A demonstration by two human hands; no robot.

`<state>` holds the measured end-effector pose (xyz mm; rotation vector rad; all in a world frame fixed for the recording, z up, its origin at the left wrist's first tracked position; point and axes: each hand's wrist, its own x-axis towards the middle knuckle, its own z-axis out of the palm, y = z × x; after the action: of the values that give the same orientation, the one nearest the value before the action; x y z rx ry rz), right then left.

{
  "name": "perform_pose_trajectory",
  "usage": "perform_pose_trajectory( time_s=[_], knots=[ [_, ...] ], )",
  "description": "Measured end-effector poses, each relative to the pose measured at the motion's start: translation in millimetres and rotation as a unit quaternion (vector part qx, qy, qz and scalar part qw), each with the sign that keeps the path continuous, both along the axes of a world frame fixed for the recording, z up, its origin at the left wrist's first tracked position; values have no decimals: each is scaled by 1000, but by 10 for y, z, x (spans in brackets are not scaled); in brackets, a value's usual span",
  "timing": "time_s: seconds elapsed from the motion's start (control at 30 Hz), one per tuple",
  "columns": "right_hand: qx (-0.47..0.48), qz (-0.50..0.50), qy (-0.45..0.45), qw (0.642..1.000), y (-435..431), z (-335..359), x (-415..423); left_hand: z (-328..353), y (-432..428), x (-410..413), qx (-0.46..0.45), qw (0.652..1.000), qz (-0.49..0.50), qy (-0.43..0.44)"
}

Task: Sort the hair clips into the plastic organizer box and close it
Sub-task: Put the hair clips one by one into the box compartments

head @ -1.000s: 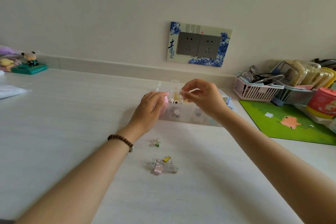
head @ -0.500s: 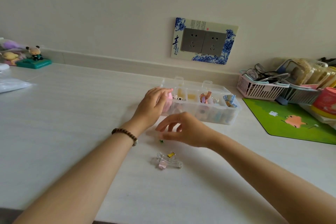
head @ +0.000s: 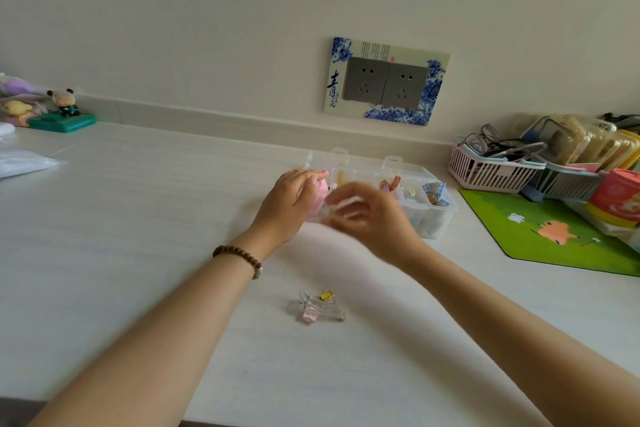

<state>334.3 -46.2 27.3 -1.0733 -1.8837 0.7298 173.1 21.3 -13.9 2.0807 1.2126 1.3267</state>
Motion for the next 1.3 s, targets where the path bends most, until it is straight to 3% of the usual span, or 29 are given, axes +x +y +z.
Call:
perform_pose_trajectory(
  time_s=[0.13, 0.27, 0.33, 0.47, 0.6, 0.83, 1.0, 1.17, 1.3],
  knots=[
    [105, -95, 1, 990, 292, 253, 69, 1, -11, 5, 8, 1000, -3, -9],
    [65, -130, -76, 986, 503, 169, 130, -9, -21, -2, -3, 1000, -4, -14],
    [75, -138, -58, 986, 463, 101, 156, -7, -21, -9, -4, 1000, -7, -15],
    [50, -67, 4, 997, 120, 88, 205, 3, -23, 1, -2, 1000, 3, 0],
    [-73, 71, -96, 990, -247, -6, 236, -17, 8, -1, 0, 1000, -3, -3],
    [-114, 140, -163, 970, -447, -176, 172, -33, 13, -3, 0, 1000, -8, -13],
    [-91, 128, -165, 974, -481, -233, 113, -31, 7, 1, 1, 1000, -3, -8],
    [-45, 52, -172, 983, -434, -266, 155, -26, -7, 2, -3, 1000, 4, 7],
    [-64, 28, -121, 990, -416, -254, 205, -38, 12, 3, 9, 1000, 1, 2]
  ],
)
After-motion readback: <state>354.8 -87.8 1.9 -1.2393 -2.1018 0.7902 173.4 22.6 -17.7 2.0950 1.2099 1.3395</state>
